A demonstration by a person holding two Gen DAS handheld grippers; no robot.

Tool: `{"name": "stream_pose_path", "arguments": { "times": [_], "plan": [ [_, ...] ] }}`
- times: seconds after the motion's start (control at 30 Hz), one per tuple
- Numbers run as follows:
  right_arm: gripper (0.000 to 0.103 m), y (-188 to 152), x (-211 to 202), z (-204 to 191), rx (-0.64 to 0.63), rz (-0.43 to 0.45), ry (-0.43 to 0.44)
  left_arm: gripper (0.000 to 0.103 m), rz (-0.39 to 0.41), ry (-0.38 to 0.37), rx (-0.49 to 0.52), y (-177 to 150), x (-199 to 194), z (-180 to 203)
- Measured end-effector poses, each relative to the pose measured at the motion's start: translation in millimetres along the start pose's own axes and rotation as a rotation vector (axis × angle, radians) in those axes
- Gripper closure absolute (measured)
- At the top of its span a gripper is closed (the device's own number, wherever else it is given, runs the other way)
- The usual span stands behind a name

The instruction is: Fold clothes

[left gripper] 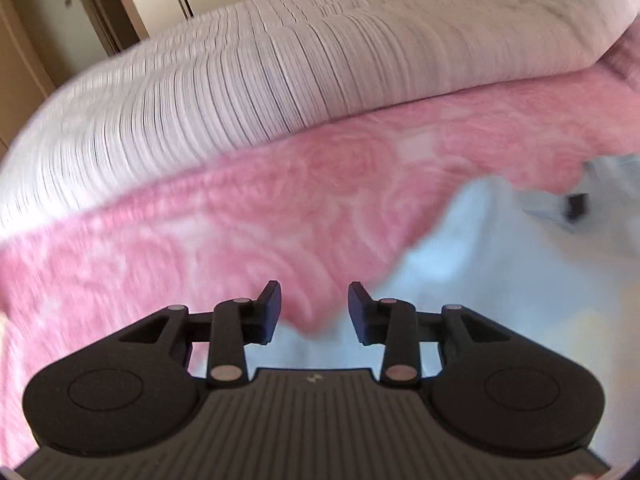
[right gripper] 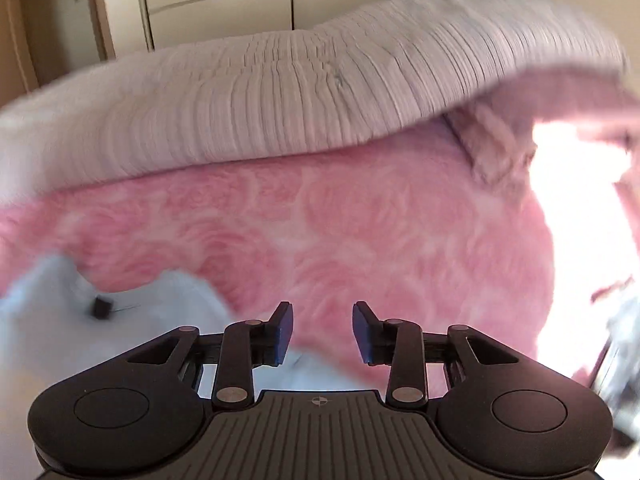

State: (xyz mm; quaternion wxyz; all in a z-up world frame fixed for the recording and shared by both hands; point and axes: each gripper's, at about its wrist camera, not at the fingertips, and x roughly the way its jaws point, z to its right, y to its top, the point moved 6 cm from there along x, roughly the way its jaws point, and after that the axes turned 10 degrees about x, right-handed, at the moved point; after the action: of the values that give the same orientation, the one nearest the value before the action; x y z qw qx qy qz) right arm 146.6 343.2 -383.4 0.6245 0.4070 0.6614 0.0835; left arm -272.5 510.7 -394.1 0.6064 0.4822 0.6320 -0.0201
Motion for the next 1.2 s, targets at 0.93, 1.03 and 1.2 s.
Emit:
{"name": "stream_pose_path", "arguments": {
  "times": [0.93,1.03,1.2],
  "plan": [
    [0.051,-366,-216,-145,-0.368,-0.278,0.018,0.056,-0.112,-0.370,-0.196,-266,-200,110],
    [0.051,-372,-211,-167,-0.410,-0.152,-0.002,0.056,-0.051,-0.376,-0.204,-258,-194,111],
    [0.050,-348,-196,-172,-0.352,0.049,-0.084,0.094,0.051,-0.386,-0.217,-244,-183,113]
  ]
}}
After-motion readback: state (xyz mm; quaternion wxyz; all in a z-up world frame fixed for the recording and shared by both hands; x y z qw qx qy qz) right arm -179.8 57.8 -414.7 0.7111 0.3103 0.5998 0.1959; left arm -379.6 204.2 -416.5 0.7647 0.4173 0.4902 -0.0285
